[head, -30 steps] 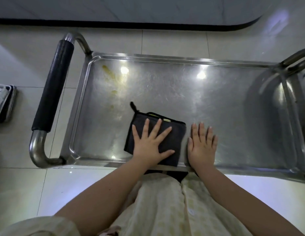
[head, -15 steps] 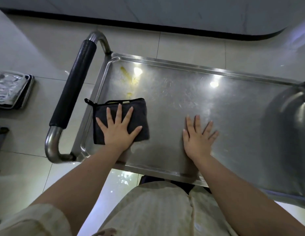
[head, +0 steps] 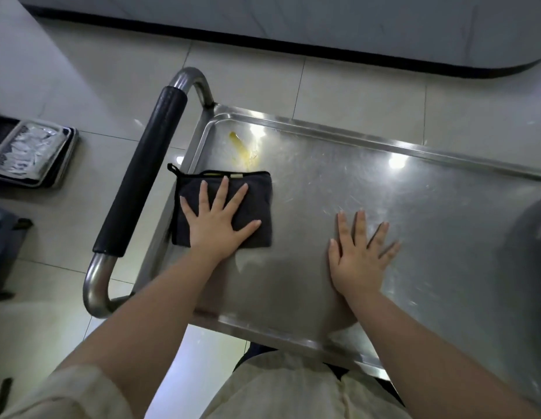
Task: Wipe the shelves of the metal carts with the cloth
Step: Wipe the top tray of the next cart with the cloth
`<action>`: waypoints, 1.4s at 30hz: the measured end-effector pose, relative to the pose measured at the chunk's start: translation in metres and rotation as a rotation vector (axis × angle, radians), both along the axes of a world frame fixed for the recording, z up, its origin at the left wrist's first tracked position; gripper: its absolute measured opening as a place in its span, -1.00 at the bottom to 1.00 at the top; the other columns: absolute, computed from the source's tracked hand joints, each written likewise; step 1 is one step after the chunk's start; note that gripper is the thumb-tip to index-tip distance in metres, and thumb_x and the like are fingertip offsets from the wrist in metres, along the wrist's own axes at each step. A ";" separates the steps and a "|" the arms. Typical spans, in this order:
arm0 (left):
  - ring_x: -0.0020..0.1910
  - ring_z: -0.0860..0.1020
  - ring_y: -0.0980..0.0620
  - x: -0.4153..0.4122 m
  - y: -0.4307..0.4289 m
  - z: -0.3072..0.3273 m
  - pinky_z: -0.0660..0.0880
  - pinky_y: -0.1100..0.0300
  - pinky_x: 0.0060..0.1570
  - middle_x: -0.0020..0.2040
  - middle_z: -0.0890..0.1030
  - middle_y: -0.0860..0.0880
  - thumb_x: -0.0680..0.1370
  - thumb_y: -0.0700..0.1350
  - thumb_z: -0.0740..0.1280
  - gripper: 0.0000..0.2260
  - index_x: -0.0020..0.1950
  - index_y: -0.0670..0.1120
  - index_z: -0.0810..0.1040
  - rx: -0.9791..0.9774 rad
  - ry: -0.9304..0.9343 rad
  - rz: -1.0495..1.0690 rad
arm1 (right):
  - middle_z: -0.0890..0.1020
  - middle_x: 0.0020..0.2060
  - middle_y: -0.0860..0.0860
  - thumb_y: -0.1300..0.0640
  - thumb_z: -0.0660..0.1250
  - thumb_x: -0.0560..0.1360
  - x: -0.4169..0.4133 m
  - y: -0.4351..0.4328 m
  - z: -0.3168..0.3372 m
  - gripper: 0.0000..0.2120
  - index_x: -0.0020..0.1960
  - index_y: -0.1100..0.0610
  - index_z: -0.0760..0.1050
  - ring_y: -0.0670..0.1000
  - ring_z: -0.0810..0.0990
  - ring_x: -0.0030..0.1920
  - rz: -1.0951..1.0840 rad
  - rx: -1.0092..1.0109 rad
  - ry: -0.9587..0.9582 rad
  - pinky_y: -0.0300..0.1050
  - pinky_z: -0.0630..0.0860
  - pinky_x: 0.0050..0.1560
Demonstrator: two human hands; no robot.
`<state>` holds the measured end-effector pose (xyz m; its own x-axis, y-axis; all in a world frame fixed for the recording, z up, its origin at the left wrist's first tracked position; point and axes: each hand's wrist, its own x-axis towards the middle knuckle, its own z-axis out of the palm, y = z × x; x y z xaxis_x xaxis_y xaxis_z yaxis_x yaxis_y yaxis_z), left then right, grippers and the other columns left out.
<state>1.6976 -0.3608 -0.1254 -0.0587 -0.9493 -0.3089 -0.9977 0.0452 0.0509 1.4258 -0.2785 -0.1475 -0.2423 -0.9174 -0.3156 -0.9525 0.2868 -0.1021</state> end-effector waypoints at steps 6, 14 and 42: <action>0.55 -0.25 -0.15 -0.021 -0.104 -0.003 -0.27 -0.43 0.36 0.60 -0.18 0.13 0.43 0.53 -0.08 -0.30 0.51 0.39 -0.20 0.009 0.006 -0.108 | -0.22 0.57 -0.02 -0.24 -0.22 0.59 -0.003 0.000 -0.005 -0.43 0.54 -0.22 -0.33 0.33 -0.31 0.51 0.003 -0.031 0.028 0.46 -0.32 0.39; 0.55 -0.26 -0.20 -0.068 -0.099 -0.006 -0.27 -0.44 0.35 0.60 -0.16 0.11 0.42 0.54 -0.11 -0.28 0.51 0.36 -0.22 -0.006 0.034 -0.174 | -0.26 0.56 0.04 -0.30 -0.18 0.57 -0.003 -0.002 -0.008 -0.37 0.56 -0.17 -0.32 0.37 -0.32 0.50 0.063 -0.016 0.060 0.51 -0.22 0.38; 0.53 -0.31 -0.24 -0.126 -0.088 -0.005 -0.31 -0.48 0.31 0.60 -0.18 0.08 0.44 0.52 -0.07 -0.29 0.53 0.35 -0.19 0.047 0.068 -0.217 | 0.03 0.59 0.04 -0.18 -0.06 0.59 -0.010 -0.001 -0.009 -0.43 0.58 -0.14 -0.07 0.28 -0.10 0.56 0.111 -0.100 0.020 0.45 -0.11 0.43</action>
<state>1.5721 -0.4492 -0.1307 -0.2820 -0.8969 -0.3406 -0.9591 0.2544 0.1243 1.4158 -0.2791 -0.1564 -0.1426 -0.9656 -0.2175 -0.9800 0.1685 -0.1057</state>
